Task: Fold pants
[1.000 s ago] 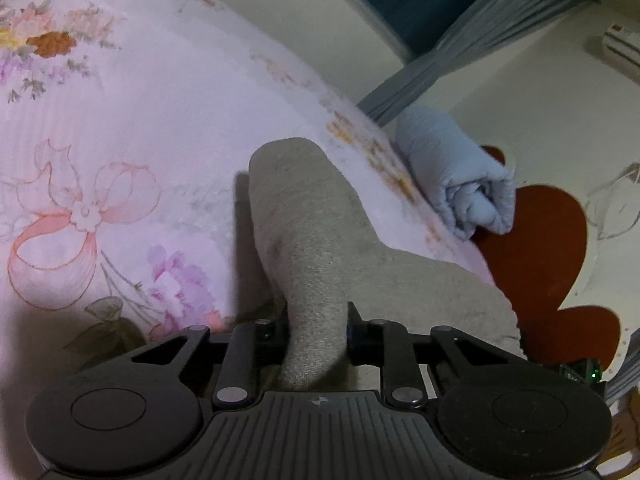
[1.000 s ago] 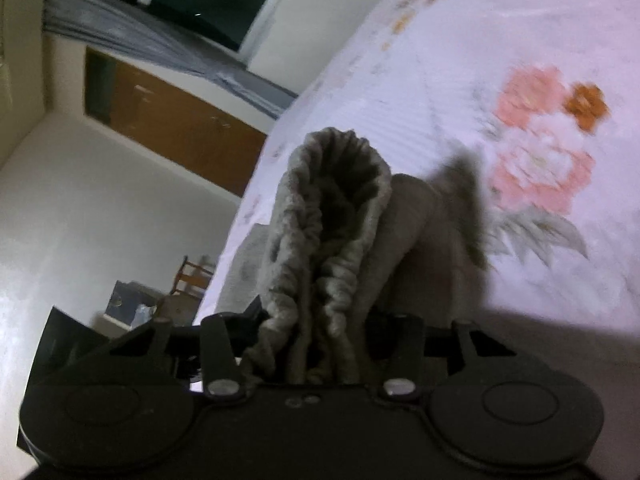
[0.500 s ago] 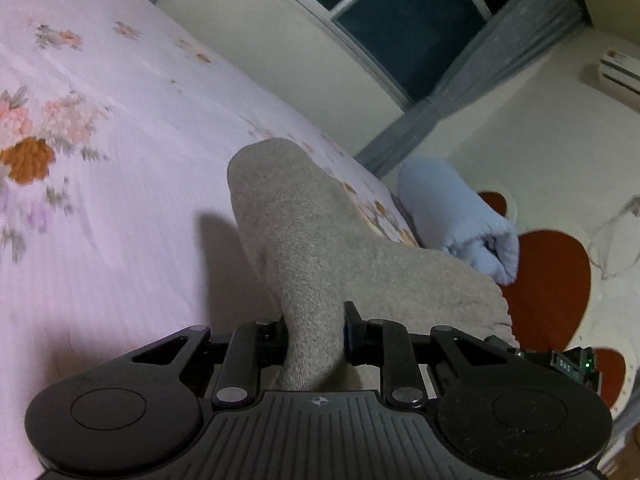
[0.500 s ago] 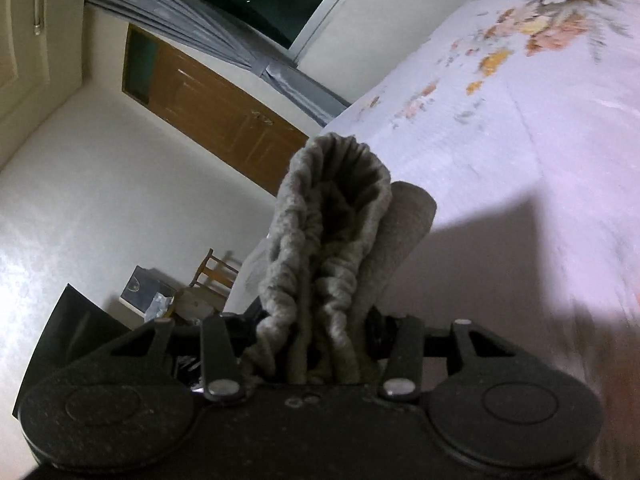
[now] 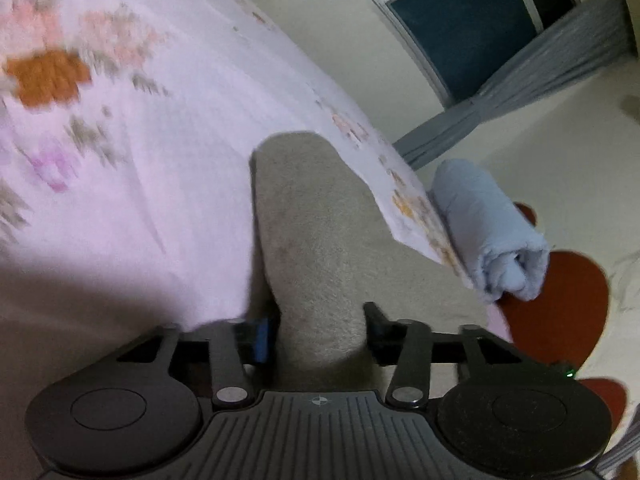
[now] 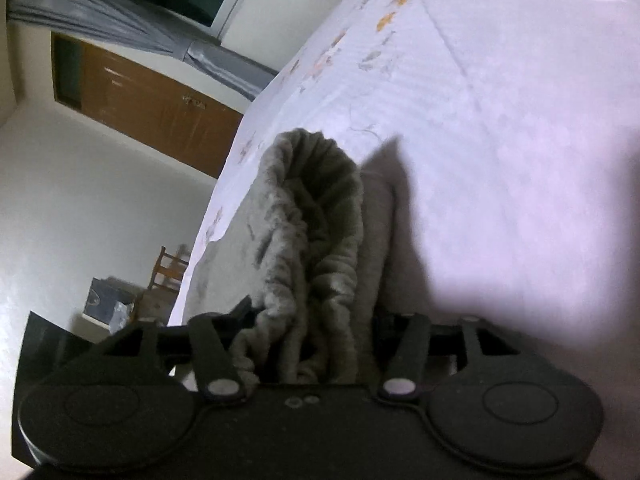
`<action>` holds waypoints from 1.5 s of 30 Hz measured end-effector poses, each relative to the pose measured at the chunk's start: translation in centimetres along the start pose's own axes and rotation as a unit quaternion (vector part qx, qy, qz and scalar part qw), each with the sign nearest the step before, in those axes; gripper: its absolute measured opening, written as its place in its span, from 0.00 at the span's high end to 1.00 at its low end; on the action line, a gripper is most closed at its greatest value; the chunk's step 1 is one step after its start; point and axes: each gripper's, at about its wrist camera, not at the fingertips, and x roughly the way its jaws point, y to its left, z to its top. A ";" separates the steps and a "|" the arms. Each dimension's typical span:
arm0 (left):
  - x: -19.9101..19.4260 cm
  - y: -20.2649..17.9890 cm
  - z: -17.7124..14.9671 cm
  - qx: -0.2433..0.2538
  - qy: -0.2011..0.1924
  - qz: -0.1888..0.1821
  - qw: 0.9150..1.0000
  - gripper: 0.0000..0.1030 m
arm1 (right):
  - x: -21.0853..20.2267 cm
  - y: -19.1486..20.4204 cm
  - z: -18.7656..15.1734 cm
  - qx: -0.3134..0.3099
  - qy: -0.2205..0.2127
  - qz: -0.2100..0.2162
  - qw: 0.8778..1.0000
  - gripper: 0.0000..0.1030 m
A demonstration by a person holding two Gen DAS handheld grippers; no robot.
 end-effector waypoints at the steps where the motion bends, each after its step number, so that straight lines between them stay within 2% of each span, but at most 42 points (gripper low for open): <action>1: -1.1 -0.4 0.2 0.015 -0.010 0.024 1.000 0.31 | -0.7 0.2 0.3 -0.008 -0.004 -0.013 1.000 0.47; 2: -2.5 -1.0 0.2 0.035 -0.028 0.066 0.997 0.10 | -1.8 0.5 0.2 -0.017 -0.014 -0.030 0.999 0.43; 3: -3.8 -1.6 0.1 0.056 -0.049 0.106 0.992 0.00 | -3.2 1.2 0.0 -0.039 -0.034 -0.069 0.996 0.34; 4: -5.3 -2.4 -0.2 0.078 -0.076 0.138 0.984 0.00 | -4.6 2.3 -0.4 -0.063 -0.054 -0.117 0.990 0.29; 5: -6.7 -3.0 -0.8 0.096 -0.094 0.151 0.979 0.00 | -5.7 3.1 -0.8 -0.078 -0.070 -0.137 0.985 0.27; 7: -8.0 -4.1 -1.7 0.112 -0.105 0.169 0.974 0.00 | -7.1 5.2 -2.0 -0.129 -0.099 -0.163 0.973 0.27; 9: -8.1 -5.5 -3.1 0.140 -0.105 0.191 0.966 0.00 | -7.2 7.7 -3.3 -0.179 -0.106 -0.169 0.963 0.23; 12: -6.8 -7.1 -4.8 0.178 -0.091 0.219 0.955 0.00 | -5.3 9.6 -4.6 -0.213 -0.094 -0.187 0.954 0.14; 14: -5.0 -7.1 -5.4 0.208 -0.055 0.257 0.942 0.00 | -2.7 9.5 -5.1 -0.231 -0.058 -0.248 0.939 0.12; 15: -4.8 -7.0 -5.7 0.212 -0.047 0.266 0.939 0.00 | -1.6 8.9 -5.3 -0.231 -0.038 -0.274 0.933 0.08; 17: -6.2 -7.0 -5.3 0.180 -0.049 0.262 0.947 0.00 | -1.4 8.8 -5.4 -0.218 -0.038 -0.276 0.935 0.08; 18: -7.3 -7.5 -5.2 0.178 -0.059 0.259 0.947 0.00 | -2.2 9.6 -5.7 -0.222 -0.051 -0.276 0.934 0.10; 20: -10.0 -8.9 -6.2 0.199 -0.084 0.258 0.942 0.00 | -5.0 11.7 -6.8 -0.245 -0.086 -0.260 0.930 0.08; 23: -13.7 -10.8 -8.5 0.226 -0.101 0.261 0.933 0.00 | -9.2 14.5 -9.5 -0.275 -0.122 -0.222 0.927 0.06; 25: -16.3 -12.1 -10.7 0.234 -0.106 0.252 0.933 0.00 | -11.4 15.9 -11.5 -0.284 -0.125 -0.203 0.929 0.06; 27: -18.6 -13.5 -13.0 0.248 -0.112 0.240 0.932 0.00 | -13.4 17.0 -14.0 -0.289 -0.122 -0.208 0.926 0.06; 29: -20.7 -14.6 -15.6 0.261 -0.120 0.237 0.928 0.00 | -15.7 17.3 -17.6 -0.309 -0.132 -0.211 0.918 0.06; 32: -23.6 -16.1 -19.5 0.263 -0.125 0.226 0.930 0.00 | -19.1 17.5 -23.2 -0.335 -0.170 -0.216 0.901 0.06; 34: -25.5 -16.9 -21.6 0.263 -0.131 0.218 0.931 0.00 | -20.9 17.4 -25.9 -0.336 -0.184 -0.216 0.898 0.06; 36: -27.0 -17.4 -23.3 0.262 -0.134 0.211 0.932 0.00 | -22.4 17.6 -28.2 -0.335 -0.204 -0.231 0.891 0.06; 41: -30.2 -18.6 -27.3 0.275 -0.138 0.212 0.928 0.00 | -25.4 17.6 -32.5 -0.329 -0.228 -0.239 0.885 0.06; 44: -31.0 -18.9 -29.1 0.295 -0.138 0.217 0.920 0.00 | -26.2 17.5 -34.3 -0.336 -0.231 -0.241 0.881 0.06; 45: -31.3 -19.0 -29.5 0.297 -0.138 0.217 0.919 0.00 | -26.2 17.2 -34.8 -0.334 -0.231 -0.232 0.884 0.06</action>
